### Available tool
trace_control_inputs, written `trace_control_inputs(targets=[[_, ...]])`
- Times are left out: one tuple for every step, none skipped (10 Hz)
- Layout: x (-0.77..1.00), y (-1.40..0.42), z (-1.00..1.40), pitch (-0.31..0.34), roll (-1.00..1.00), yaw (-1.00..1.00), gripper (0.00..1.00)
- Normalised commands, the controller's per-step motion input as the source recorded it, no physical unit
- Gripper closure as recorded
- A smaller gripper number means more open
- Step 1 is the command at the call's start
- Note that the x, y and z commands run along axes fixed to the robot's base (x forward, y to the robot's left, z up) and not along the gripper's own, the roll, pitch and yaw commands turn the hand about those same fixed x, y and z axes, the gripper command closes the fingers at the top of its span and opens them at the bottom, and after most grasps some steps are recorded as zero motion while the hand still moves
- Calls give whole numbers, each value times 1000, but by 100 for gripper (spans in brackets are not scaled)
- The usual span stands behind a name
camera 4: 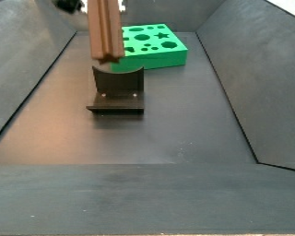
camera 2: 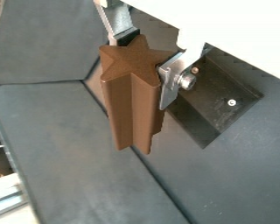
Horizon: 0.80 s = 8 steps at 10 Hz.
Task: Pick up the star object. Move up. Place the star object on the fixture. Regrasp the star object. Move to above the board. Insert the star object.
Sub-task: Move to above the board.
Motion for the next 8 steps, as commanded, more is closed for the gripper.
trace_control_inputs(targets=[[-11, 66, 1000, 14, -49, -57, 100], [-19, 59, 1000, 41, -51, -51, 100], [-22, 55, 1000, 54, -56, -46, 100], [-29, 47, 1000, 76, -72, -21, 100], [-32, 43, 998, 84, -72, -12, 100], [-22, 23, 769, 93, -69, 8, 100], [-13, 11, 595, 102, -68, 20, 100], [0, 3, 370, 118, -62, 38, 100]])
